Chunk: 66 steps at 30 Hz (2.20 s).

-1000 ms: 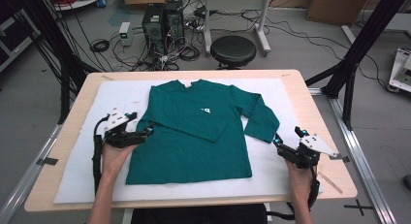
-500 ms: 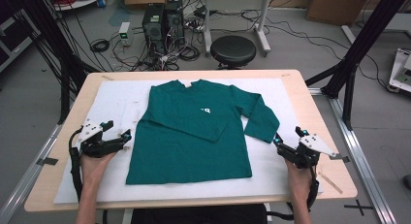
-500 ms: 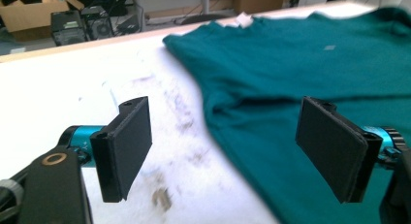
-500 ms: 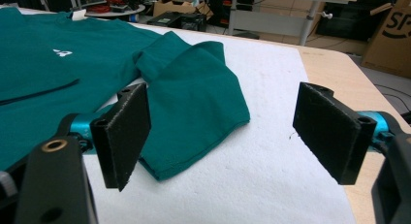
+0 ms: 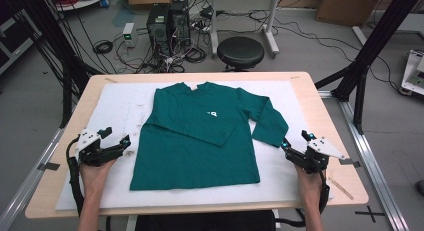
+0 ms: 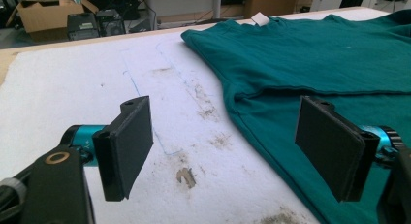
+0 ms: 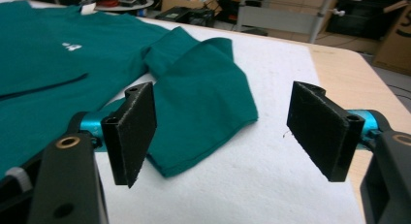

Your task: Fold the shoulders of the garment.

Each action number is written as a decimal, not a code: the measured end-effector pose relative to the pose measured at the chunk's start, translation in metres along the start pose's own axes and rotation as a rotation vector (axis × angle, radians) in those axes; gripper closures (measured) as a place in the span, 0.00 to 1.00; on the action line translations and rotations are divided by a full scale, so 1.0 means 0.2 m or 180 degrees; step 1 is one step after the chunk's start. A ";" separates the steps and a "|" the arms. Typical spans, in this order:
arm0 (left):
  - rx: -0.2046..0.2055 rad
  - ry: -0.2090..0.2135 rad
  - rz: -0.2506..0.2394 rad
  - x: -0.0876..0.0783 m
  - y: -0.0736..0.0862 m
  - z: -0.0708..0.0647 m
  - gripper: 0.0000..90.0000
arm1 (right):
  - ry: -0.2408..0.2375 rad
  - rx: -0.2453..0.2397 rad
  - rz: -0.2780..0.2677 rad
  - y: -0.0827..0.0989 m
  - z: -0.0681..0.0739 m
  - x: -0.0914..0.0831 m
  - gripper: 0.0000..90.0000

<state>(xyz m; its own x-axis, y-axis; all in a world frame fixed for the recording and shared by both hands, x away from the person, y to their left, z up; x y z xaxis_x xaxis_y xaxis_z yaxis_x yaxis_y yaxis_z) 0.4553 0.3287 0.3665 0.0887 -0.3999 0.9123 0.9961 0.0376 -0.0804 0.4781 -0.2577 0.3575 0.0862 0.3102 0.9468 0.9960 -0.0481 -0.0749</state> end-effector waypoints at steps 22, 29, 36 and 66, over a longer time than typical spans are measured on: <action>-0.0026 0.0034 0.0020 0.00 0.00 0.00 0.29 | -0.1237 -0.0266 0.1391 0.03 0.12 0.30 0.49; -0.0019 0.0031 0.0025 0.00 0.00 0.00 0.29 | -0.1284 -0.0340 0.1495 0.07 0.12 0.33 0.50; -0.0004 0.0024 0.0034 0.00 0.00 0.00 0.29 | -0.1276 -0.0399 0.1552 0.09 0.13 0.34 0.56; 0.0005 0.0022 0.0057 0.00 0.01 -0.01 0.30 | -0.1229 0.0147 0.0835 -0.28 0.28 0.34 0.97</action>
<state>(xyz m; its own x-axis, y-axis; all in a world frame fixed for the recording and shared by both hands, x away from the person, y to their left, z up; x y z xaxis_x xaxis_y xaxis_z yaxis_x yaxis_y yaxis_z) 0.4566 0.3274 0.3666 0.1065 -0.4055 0.9079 0.9943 0.0462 -0.0960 0.4296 -0.1803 0.4078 0.3285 0.6242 0.7088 0.9387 -0.1325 -0.3184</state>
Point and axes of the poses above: each handheld gripper's, and its own axes: x roughly forward along the jaws, y roughly out of its underside, z roughly to its left, the point moved 7 cm from there along x, roughly forward along the jaws, and after that the axes turned 13 degrees about -z, right-handed, at the moved point
